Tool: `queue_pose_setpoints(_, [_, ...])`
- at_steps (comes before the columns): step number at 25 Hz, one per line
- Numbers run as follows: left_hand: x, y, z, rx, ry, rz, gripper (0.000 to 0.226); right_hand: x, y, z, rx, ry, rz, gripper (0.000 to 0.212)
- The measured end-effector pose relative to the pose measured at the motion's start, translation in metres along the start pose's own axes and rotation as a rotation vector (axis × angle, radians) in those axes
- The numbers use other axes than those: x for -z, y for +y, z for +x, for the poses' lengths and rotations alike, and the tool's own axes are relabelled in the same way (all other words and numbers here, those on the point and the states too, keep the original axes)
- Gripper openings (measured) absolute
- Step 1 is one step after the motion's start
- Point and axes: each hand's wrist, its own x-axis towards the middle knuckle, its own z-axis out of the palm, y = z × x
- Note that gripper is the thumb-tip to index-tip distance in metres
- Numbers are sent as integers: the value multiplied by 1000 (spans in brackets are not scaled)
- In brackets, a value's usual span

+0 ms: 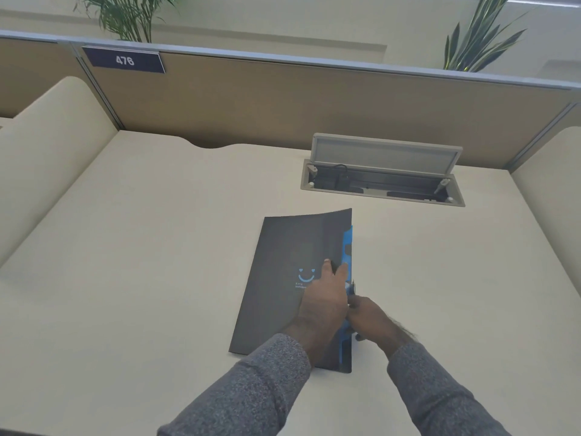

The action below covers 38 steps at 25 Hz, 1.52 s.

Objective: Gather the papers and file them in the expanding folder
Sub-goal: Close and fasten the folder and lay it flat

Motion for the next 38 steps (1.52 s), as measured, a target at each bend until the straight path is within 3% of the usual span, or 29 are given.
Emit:
queue_pose_setpoints(1, [-8,0,2,-17,-7,25,70,4,6,-2,-22,15,-4,25])
queue_pose_setpoints(5, [-24,-7,-1,-8,-16,-237,57,15,29,-3,-7,183,61,22])
queue_pose_setpoints(8, [-28,-28,4,32,14,-13,52,13,36,1,170,338,-1,31])
queue_pose_setpoints(10, [-30,-45,6,46,-35,155,57,7,33,1,313,330,-72,44])
queue_pose_setpoints(13, [-35,-61,3,65,-215,79,77,-6,29,4,411,319,-278,56])
queue_pose_setpoints(23, [-45,-71,4,50,-243,97,91,-22,18,15,341,353,-847,56])
queue_pose_setpoints(38, [-51,-75,9,54,-232,82,92,-27,24,9,348,380,-877,75])
